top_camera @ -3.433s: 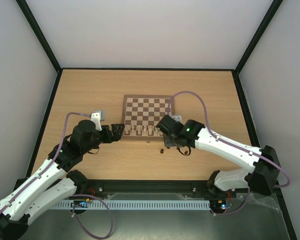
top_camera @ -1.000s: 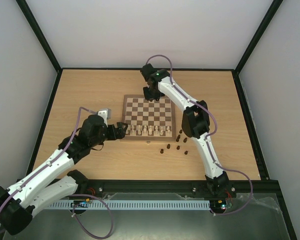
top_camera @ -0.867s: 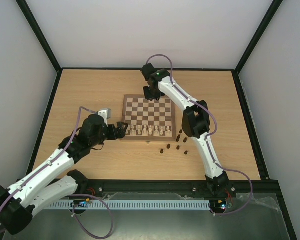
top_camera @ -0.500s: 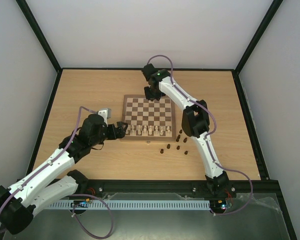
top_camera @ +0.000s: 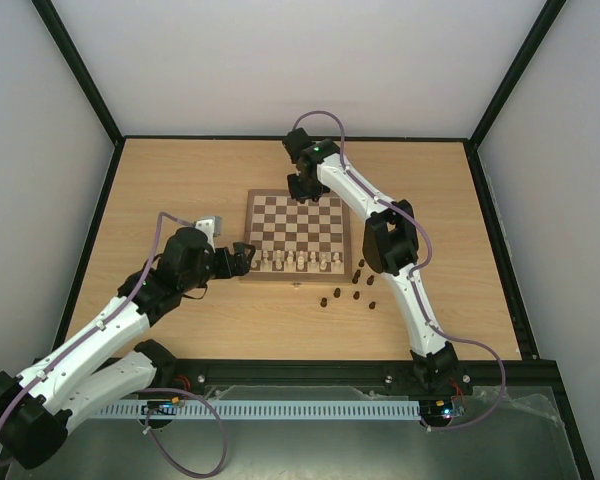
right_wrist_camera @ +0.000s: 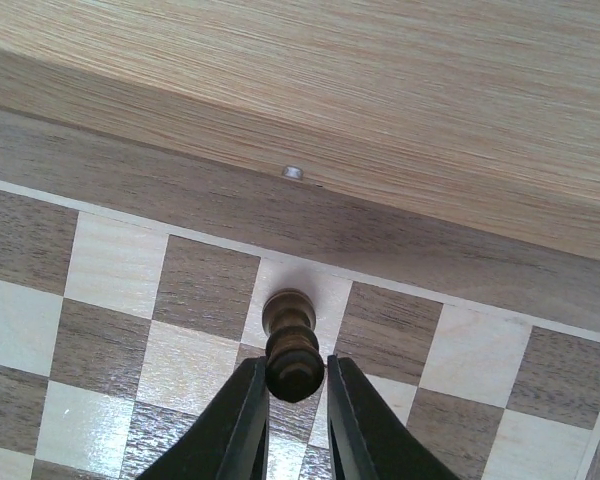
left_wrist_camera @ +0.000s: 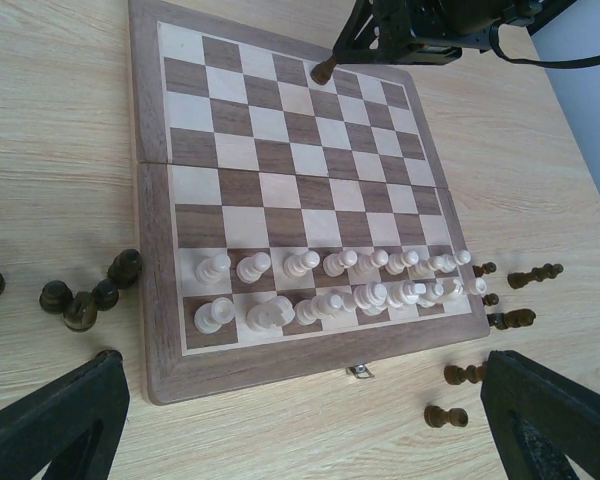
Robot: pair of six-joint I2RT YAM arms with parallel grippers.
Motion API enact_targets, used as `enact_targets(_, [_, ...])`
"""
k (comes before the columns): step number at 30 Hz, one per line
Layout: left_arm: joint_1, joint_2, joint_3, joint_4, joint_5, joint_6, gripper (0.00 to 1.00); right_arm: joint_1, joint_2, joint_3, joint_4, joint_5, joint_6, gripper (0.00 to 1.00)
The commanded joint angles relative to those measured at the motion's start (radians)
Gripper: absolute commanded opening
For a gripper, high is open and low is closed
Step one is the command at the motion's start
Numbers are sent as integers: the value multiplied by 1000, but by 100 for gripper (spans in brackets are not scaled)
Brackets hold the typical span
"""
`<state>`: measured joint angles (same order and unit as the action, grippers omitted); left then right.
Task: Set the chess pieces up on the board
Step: Place the chess piece on the chessboard.
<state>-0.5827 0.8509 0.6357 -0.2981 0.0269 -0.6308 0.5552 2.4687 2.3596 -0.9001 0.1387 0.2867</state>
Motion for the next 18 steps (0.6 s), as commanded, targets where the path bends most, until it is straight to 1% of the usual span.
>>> enact_targets(1, [8,2,4,24,10,13,99,-5,16,29,-31,-5,-13,20])
enact_targets(3, [7,3,3,24,10,13,100,-5,15,29,-31,-5,-14,21])
enact_targets(10, [9,5,4,25,13,11,99,-5,-6,29,-19,-7,-15,33])
enact_targets(18, [9,8,3,28,13,8,99,-5,-17,33,-29,3,-18,34])
